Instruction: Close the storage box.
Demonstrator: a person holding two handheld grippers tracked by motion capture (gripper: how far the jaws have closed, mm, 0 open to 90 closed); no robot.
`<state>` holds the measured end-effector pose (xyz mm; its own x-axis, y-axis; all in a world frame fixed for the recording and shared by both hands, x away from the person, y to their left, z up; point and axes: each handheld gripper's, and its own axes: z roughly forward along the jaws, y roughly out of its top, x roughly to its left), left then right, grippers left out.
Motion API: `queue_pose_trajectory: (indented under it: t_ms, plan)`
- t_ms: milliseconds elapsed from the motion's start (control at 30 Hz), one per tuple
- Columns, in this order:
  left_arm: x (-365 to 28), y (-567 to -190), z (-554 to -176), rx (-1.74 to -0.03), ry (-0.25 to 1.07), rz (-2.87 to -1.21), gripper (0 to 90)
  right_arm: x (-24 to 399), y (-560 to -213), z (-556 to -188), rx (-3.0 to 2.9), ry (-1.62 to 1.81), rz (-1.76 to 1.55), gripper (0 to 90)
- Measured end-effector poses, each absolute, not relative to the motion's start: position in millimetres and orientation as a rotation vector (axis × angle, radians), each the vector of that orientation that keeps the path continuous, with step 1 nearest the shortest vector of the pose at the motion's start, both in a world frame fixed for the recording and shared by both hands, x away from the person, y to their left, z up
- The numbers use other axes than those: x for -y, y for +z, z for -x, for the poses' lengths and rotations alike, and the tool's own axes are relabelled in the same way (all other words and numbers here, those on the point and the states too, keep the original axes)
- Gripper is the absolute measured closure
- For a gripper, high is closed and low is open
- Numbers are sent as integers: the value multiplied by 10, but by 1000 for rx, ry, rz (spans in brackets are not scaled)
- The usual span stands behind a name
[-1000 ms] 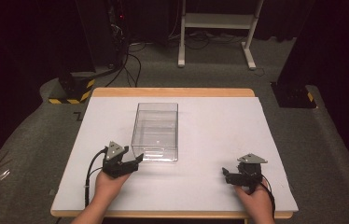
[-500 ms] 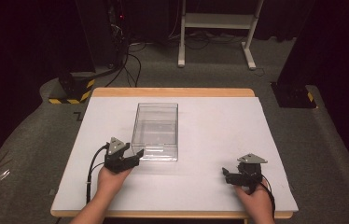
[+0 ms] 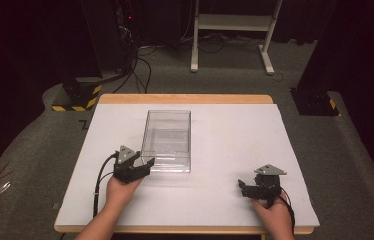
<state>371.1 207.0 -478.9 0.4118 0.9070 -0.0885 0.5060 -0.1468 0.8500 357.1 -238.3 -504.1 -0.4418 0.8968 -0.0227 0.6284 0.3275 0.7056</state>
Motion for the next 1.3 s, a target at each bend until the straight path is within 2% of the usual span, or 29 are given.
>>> queue_pose_trajectory:
  t_ms: [800, 1300]
  plan:
    - [-2071, -4785, -3709, -1220, 521, -1792, 341, 2384, -5042, -3571, -2188, 886, -1347, 119]
    - [-2243, -4870, -3499, -1204, 475, -1825, 313, 2383, -5042, -3571, -2188, 886, -1347, 119]
